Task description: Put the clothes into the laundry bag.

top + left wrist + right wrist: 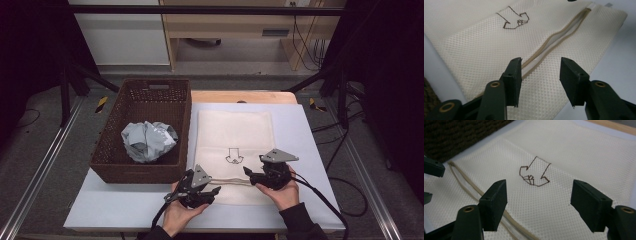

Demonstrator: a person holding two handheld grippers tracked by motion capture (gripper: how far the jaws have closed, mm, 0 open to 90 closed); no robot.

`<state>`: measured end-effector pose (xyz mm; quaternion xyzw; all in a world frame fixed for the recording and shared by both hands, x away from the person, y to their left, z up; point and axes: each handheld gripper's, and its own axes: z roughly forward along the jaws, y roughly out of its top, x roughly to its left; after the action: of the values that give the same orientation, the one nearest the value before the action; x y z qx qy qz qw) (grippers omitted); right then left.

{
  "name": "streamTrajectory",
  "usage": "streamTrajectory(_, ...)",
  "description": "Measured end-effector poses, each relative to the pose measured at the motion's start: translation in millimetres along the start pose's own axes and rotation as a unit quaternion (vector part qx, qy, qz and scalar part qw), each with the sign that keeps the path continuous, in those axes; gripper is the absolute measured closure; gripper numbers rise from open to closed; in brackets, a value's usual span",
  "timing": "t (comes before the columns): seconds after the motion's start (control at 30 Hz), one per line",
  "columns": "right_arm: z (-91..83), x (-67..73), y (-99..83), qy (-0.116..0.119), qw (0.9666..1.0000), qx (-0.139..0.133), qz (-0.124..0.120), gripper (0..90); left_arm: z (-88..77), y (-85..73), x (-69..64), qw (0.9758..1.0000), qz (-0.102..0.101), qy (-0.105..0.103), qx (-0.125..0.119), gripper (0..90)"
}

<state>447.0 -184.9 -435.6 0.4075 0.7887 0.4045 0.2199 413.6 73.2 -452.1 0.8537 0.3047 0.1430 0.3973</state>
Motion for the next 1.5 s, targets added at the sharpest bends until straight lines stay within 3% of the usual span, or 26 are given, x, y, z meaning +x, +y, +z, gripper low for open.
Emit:
streamTrajectory(0.17, 11.5, 7.2, -7.8, 0.024, 0.9994, 0.023, -0.005, 36.0, 10.9, -6.1, -2.4, 0.9998, 0.001, -0.011, 0.016, 65.8)
streamTrajectory(0.3, 20.2, 11.6, -13.6, 0.026, 0.9984, 0.047, -0.018, 40.8, 21.7, -10.8, -6.5, 0.9992, 0.011, -0.019, 0.034, 74.3)
streamTrajectory(0.53, 32.4, 17.2, -21.4, 0.054, 0.9954, 0.076, -0.021, 49.5, 26.2, -11.8, -8.3, 0.999, 0.015, -0.021, 0.036, 80.5)
streamTrajectory(0.7, 37.7, 16.8, -23.5, 0.052, 0.9949, 0.084, -0.02, 54.6, 26.1, -12.8, -7.2, 0.999, 0.011, -0.024, 0.036, 80.6)
streamTrajectory(0.77, 39.0, 15.5, -23.5, 0.049, 0.9952, 0.08, -0.026, 62.9, 26.1, -12.7, -7.9, 0.999, 0.01, -0.022, 0.038, 80.6)
streamTrajectory(1.0, 40.4, 13.7, -23.8, 0.033, 0.9956, 0.082, -0.033, 75.1, 26.6, -11.4, -6.8, 0.9989, 0.003, -0.024, 0.041, 80.7)
streamTrajectory(1.3, 39.6, 12.6, -21.6, 0.037, 0.9954, 0.088, -0.012, 86.9, 26.2, -8.1, -6.3, 0.9985, 0.001, -0.025, 0.049, 78.8)
streamTrajectory(1.5, 32.0, 9.8, -16.3, 0.046, 0.9963, 0.072, -0.012, 87.3, 14.8, 8.9, 1.9, 0.9995, 0.013, 0.006, 0.027, 67.7)
